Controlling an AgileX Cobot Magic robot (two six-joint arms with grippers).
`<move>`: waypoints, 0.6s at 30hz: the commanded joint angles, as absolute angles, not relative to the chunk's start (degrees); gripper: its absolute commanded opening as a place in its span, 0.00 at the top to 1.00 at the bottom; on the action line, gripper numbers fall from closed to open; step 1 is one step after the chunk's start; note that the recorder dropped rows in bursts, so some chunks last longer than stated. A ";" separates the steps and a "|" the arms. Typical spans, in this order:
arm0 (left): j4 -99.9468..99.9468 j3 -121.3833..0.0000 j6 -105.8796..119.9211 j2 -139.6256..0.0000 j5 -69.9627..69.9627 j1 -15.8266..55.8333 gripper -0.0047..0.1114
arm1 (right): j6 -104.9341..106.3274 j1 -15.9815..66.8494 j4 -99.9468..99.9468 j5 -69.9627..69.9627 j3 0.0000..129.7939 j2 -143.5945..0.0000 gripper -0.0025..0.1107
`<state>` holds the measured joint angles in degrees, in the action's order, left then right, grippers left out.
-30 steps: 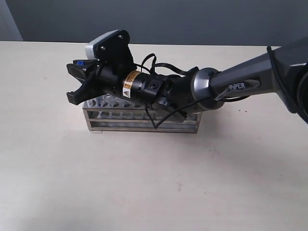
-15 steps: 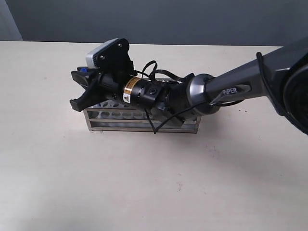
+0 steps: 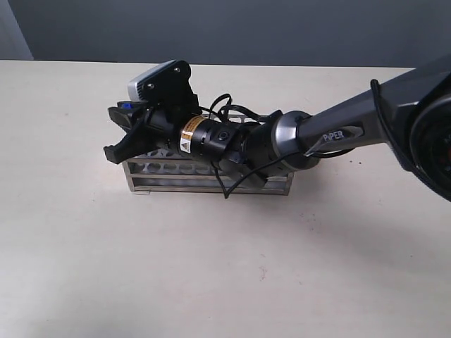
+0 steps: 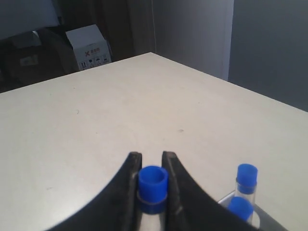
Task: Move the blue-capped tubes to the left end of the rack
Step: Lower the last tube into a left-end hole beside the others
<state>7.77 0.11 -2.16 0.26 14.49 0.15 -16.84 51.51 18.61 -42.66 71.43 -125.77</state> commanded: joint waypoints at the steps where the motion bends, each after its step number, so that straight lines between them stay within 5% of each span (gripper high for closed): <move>1: 7.76 0.00 -2.36 0.00 13.71 0.54 0.96 | -16.93 51.41 17.72 -41.97 71.08 -126.56 0.98; 18: 7.76 0.00 -2.36 0.00 13.71 0.54 0.96 | -17.03 51.31 17.31 -44.11 69.97 -126.69 0.98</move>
